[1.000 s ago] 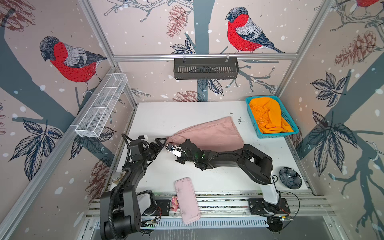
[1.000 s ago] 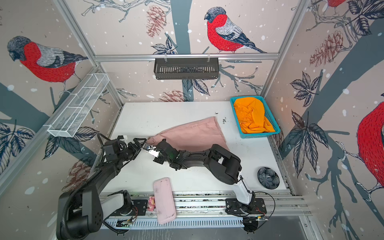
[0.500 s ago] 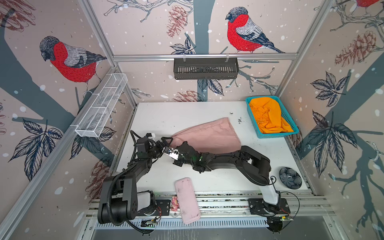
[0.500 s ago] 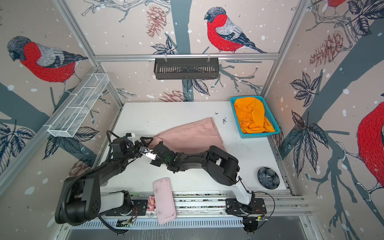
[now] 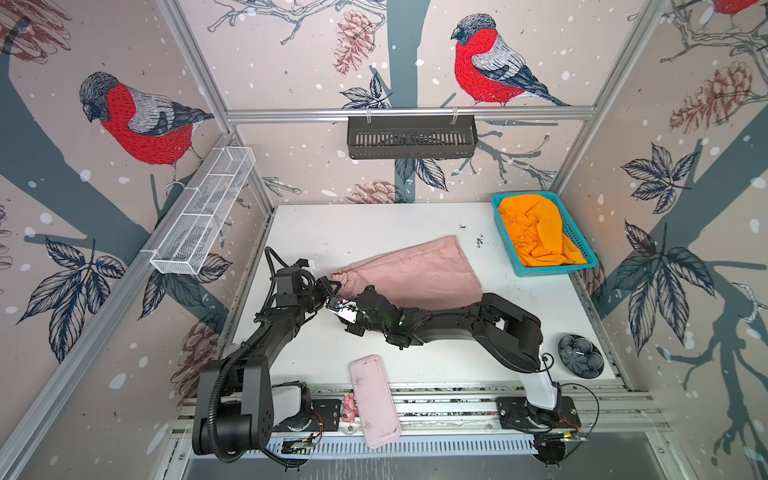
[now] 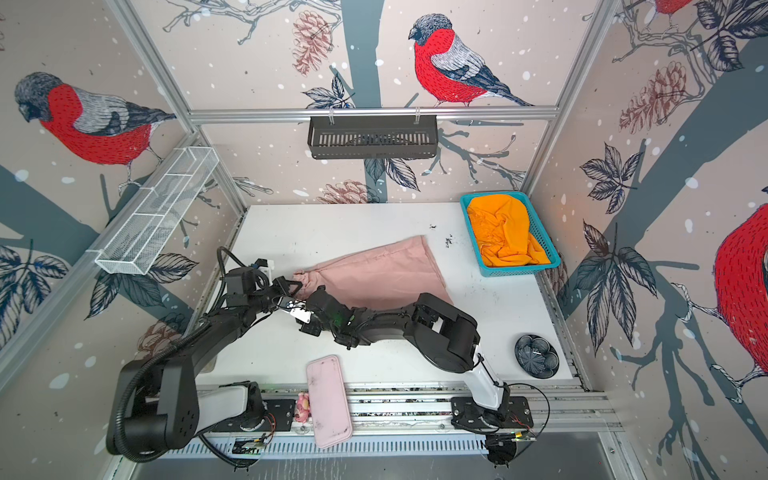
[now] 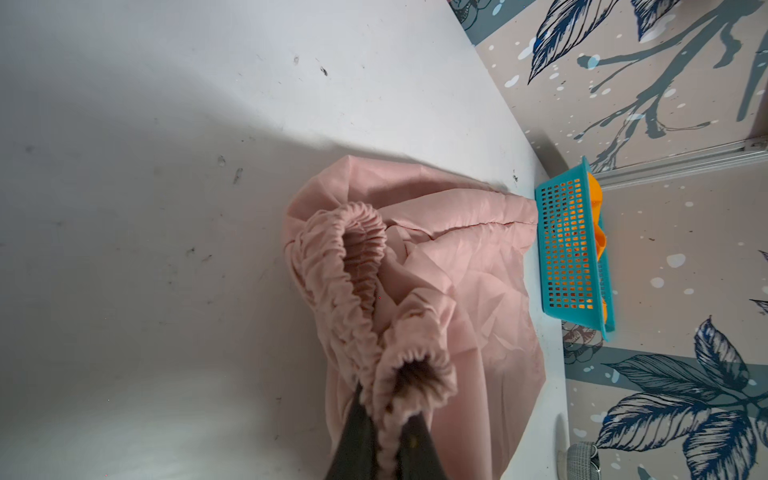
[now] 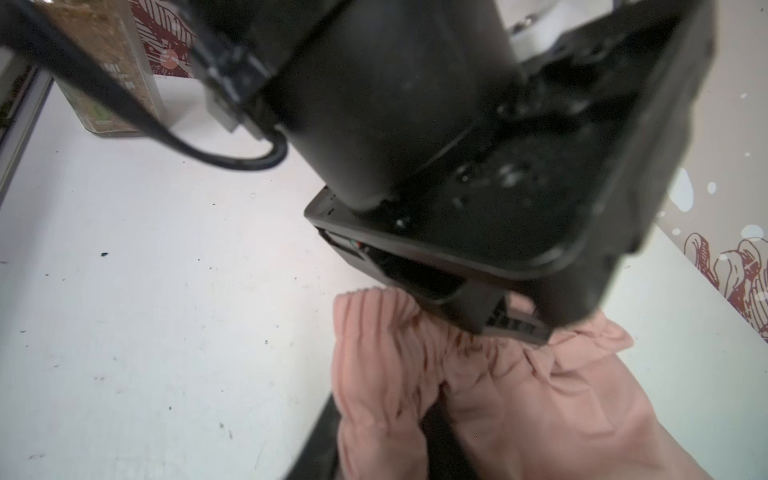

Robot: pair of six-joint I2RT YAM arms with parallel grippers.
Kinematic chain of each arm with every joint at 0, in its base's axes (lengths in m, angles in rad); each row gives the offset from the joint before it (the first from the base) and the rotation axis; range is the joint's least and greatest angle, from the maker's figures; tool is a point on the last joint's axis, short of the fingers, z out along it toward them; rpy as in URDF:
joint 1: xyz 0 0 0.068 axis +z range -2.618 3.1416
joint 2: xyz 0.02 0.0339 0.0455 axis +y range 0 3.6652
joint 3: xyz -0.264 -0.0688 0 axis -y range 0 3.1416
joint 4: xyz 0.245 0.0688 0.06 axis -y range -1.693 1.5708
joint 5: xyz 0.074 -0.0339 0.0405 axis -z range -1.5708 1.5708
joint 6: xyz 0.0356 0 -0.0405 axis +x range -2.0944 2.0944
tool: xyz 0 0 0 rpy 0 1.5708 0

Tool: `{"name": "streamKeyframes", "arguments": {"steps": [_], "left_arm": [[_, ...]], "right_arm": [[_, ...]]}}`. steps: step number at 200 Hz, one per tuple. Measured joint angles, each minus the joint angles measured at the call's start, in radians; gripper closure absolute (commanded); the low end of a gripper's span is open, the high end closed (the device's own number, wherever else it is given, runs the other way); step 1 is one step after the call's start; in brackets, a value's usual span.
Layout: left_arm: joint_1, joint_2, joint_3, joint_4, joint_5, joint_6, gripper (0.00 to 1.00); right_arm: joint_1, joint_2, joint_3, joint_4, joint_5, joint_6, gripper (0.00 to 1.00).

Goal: Fold and stack the shorts

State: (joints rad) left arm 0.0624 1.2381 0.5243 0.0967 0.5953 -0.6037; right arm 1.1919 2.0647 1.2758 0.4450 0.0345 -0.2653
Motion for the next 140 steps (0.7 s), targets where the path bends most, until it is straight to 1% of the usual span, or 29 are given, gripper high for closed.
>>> {"name": "streamKeyframes", "arguments": {"steps": [10, 23, 49, 60, 75, 89, 98, 107, 119, 140], "left_arm": [[-0.001, 0.003, 0.023, -0.038, 0.000, 0.011, 1.00], [-0.003, 0.011, 0.065, -0.104, 0.000, 0.036, 1.00], [-0.002, 0.024, 0.197, -0.254, -0.009, 0.100, 1.00], [0.002, 0.034, 0.256, -0.312, -0.021, 0.137, 1.00], [0.012, 0.063, 0.348, -0.412, -0.045, 0.194, 1.00], [0.027, 0.099, 0.428, -0.493, -0.052, 0.245, 1.00], [0.037, 0.124, 0.473, -0.534, -0.061, 0.273, 1.00], [0.044, 0.154, 0.520, -0.575, -0.072, 0.300, 1.00], [0.053, 0.193, 0.582, -0.624, -0.085, 0.331, 1.00], [0.061, 0.247, 0.676, -0.680, -0.100, 0.373, 1.00]], "right_arm": [[-0.003, -0.027, -0.013, -0.001, -0.002, 0.001, 0.35], [-0.012, -0.072, -0.029, -0.009, -0.018, 0.011, 0.33], [-0.073, -0.216, -0.108, -0.043, -0.018, 0.061, 0.34], [-0.106, -0.283, -0.167, -0.053, -0.015, 0.085, 0.37], [-0.152, -0.356, -0.236, -0.084, -0.004, 0.110, 0.45], [-0.172, -0.382, -0.275, -0.114, 0.015, 0.108, 0.62], [-0.174, -0.378, -0.290, -0.137, 0.031, 0.107, 0.74], [-0.175, -0.362, -0.299, -0.165, 0.049, 0.103, 0.81], [-0.176, -0.330, -0.299, -0.191, 0.057, 0.100, 0.86], [-0.154, -0.253, -0.261, -0.221, 0.070, 0.091, 0.89]]}}
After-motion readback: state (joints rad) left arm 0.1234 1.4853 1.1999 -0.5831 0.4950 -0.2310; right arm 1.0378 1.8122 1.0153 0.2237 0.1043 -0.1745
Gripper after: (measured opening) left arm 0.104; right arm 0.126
